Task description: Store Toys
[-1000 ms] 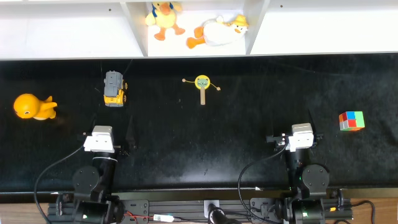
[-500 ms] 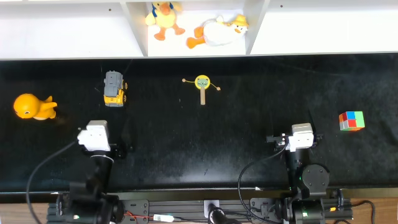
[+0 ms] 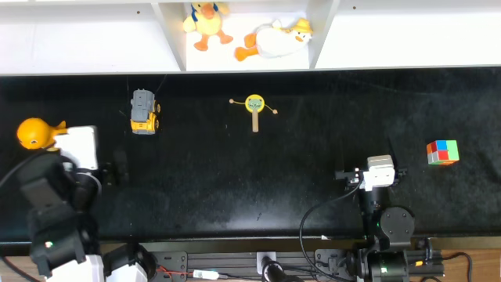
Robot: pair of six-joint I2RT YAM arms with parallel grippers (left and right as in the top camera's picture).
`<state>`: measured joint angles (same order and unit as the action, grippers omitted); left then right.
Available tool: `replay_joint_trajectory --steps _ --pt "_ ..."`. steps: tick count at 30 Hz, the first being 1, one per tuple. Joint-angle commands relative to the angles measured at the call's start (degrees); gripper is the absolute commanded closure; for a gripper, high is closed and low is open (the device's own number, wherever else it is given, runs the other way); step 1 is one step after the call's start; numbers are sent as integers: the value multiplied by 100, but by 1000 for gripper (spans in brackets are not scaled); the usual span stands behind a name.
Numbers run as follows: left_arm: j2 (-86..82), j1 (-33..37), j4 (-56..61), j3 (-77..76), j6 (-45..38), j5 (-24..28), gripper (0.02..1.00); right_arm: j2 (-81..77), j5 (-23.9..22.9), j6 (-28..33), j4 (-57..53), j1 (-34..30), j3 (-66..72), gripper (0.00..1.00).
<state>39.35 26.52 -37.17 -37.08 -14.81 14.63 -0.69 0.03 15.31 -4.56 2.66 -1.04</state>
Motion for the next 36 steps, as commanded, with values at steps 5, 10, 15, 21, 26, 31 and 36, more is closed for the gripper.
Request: replay_joint_trajectory --steps 5,10,15,21,26,31,36 --pt "638 1493 686 -140 -791 1233 20 44 52 35 24 33 79 5" --pt "1154 1690 1093 -140 -796 1038 20 44 52 35 24 33 79 5" --pt "1762 1735 1801 -140 -796 319 20 44 52 35 24 33 79 5" --pt "1961 1740 1939 -146 -1285 63 20 44 52 35 24 33 79 5" --pt "1961 1967 1742 -273 -1392 66 25 44 52 35 24 33 79 7" --pt "2039 2382 1480 -555 -1416 74 23 44 52 35 24 33 79 5" --pt "2468 2511 1563 -688 -1690 426 23 44 52 35 24 33 79 5"
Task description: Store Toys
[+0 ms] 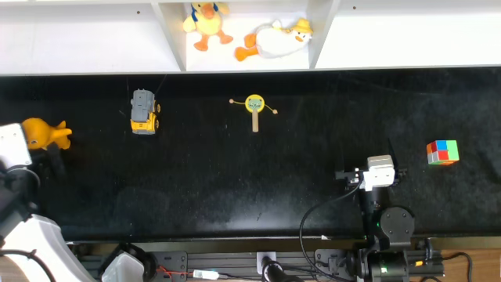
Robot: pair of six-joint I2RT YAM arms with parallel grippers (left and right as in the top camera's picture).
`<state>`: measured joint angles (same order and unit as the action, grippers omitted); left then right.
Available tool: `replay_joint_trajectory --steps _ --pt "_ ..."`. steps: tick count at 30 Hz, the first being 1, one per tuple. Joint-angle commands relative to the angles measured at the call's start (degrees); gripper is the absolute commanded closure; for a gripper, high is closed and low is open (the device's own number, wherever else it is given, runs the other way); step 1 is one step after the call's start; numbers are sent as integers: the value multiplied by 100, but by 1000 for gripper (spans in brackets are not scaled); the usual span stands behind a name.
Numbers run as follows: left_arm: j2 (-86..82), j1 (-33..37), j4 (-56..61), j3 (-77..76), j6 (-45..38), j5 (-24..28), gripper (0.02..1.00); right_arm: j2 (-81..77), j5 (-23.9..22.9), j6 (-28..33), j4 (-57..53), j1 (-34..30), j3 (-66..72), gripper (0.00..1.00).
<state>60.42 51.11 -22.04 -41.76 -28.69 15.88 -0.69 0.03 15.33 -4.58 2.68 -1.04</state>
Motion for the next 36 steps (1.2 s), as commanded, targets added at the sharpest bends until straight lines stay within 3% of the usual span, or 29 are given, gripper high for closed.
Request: replay_joint_trajectory --steps 1,10,20,23,25,28,30,36 --pt "520 52 63 -269 -308 372 23 44 52 33 26 31 79 5" --pt "1853 50 98 -905 -693 861 23 44 52 33 24 31 79 5" --pt "2319 -76 166 -1156 -761 857 23 44 52 33 26 31 79 7" --pt "2396 -168 162 -1156 -756 868 119 44 52 33 26 31 79 7" --pt "2439 -251 162 -1156 -756 863 233 44 52 33 26 31 79 5" --pt "2448 -365 186 -1156 -752 855 562 44 52 33 26 31 79 5" --pt "2446 -407 240 -1156 -726 859 671 44 52 33 26 31 79 5" --pt "2236 -428 227 -1193 35 855 757 44 52 33 26 31 79 7"
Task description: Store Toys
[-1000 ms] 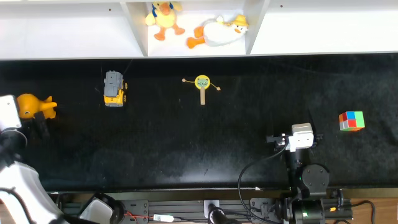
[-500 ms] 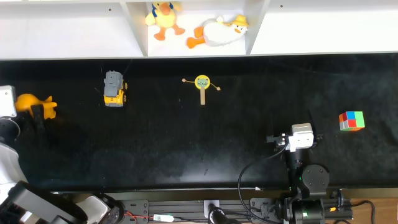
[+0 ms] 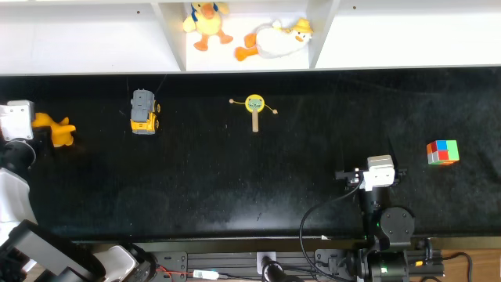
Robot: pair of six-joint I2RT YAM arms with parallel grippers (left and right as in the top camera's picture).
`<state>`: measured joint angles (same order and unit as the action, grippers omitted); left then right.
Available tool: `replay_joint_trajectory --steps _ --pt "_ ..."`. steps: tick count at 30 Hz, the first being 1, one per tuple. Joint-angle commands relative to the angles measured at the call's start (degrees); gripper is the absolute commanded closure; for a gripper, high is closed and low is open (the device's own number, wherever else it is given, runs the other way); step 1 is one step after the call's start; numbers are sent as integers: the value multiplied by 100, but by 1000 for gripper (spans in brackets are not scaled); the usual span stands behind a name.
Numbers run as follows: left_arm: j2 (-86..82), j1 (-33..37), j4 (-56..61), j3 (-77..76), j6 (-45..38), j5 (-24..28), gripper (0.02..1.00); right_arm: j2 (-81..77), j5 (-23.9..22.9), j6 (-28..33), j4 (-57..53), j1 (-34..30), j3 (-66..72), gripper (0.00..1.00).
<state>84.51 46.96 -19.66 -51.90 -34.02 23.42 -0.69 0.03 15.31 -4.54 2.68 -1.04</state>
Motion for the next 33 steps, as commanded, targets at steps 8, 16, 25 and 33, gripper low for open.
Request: replay_joint_trajectory --steps 8,16,25,33 --pt "-531 -555 -754 -1058 1198 -142 755 44 52 35 22 31 79 5" --pt "-503 -1091 -704 -1390 1945 -358 737 44 52 35 22 31 79 5" --pt "-468 -1534 -17 -1384 2533 -833 741 44 52 35 22 31 79 7" --pt "24 -1655 638 -1388 3021 -876 739 44 52 35 22 31 79 5"
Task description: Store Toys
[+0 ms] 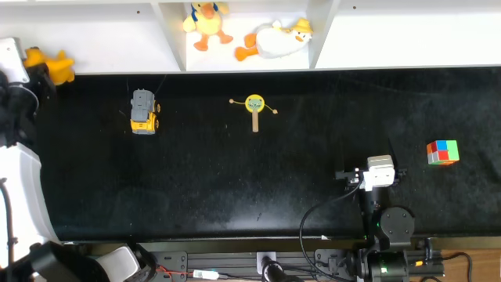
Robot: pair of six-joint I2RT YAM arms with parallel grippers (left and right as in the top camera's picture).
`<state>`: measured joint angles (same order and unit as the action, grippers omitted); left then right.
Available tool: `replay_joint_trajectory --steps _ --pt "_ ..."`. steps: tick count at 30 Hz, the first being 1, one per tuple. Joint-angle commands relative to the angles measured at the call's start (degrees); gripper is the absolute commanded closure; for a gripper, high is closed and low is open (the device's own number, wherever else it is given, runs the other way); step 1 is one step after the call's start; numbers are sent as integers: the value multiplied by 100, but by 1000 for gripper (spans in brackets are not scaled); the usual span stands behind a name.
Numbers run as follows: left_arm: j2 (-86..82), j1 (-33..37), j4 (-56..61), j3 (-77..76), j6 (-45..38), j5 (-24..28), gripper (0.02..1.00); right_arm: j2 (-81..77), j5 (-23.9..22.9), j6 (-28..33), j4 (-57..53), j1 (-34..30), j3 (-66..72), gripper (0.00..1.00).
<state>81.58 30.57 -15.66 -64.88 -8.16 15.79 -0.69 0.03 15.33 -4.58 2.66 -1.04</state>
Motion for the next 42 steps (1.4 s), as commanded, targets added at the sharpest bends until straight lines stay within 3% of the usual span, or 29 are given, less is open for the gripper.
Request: replay_joint_trajectory --steps 1,17,42 --pt "402 -15 323 -98 505 -116 741 44 52 33 26 33 79 7" --pt "1270 -33 136 -1137 487 -319 735 44 52 33 26 33 79 7" --pt "1902 -330 490 -1180 481 -393 704 44 52 33 24 33 79 7"
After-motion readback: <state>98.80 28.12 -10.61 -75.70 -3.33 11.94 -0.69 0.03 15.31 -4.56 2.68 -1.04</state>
